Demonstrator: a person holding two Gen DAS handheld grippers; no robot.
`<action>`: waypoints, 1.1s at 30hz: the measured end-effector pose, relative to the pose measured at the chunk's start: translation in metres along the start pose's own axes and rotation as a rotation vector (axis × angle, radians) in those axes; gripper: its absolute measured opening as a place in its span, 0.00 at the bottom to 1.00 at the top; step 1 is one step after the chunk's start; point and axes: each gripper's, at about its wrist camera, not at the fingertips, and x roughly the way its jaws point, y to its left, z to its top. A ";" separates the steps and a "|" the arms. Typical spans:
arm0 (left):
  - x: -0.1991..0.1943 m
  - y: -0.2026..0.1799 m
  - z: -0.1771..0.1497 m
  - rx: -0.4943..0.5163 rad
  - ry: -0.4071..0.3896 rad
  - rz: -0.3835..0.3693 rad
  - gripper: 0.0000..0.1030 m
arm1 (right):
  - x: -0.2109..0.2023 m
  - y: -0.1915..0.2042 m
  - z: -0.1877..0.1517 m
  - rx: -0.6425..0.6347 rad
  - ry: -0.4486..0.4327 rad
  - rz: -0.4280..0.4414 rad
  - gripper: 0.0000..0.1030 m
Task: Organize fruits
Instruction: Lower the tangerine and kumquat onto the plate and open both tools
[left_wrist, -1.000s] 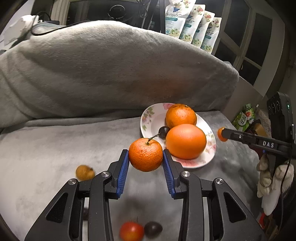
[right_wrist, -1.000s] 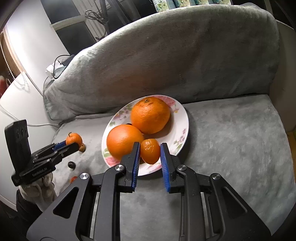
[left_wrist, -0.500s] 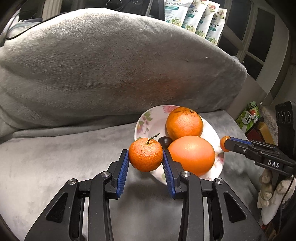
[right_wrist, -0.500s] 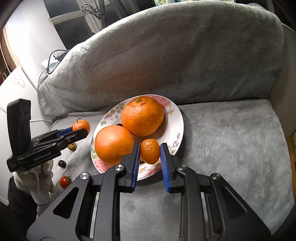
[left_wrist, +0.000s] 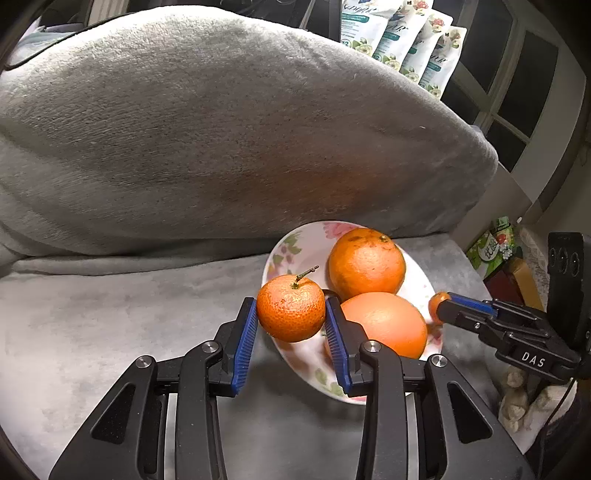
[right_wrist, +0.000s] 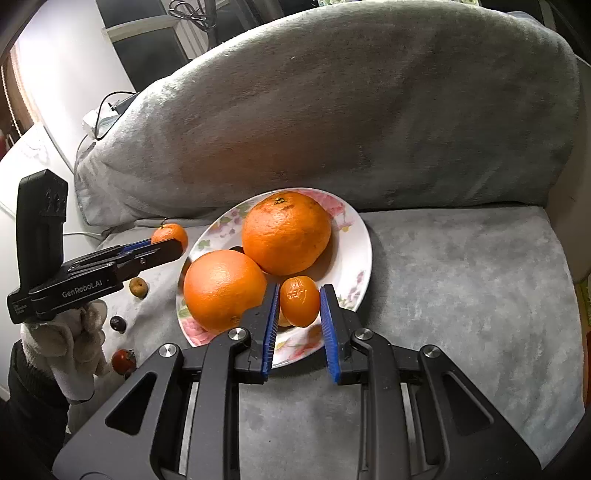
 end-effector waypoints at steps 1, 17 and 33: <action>0.000 -0.001 0.001 0.002 -0.001 0.000 0.35 | 0.000 0.000 0.000 -0.002 0.001 0.003 0.22; -0.009 -0.016 0.008 0.041 -0.037 0.002 0.67 | -0.015 0.004 0.001 -0.032 -0.069 -0.028 0.83; -0.053 -0.003 -0.003 0.040 -0.110 0.047 0.67 | -0.039 0.028 -0.011 -0.089 -0.109 -0.021 0.84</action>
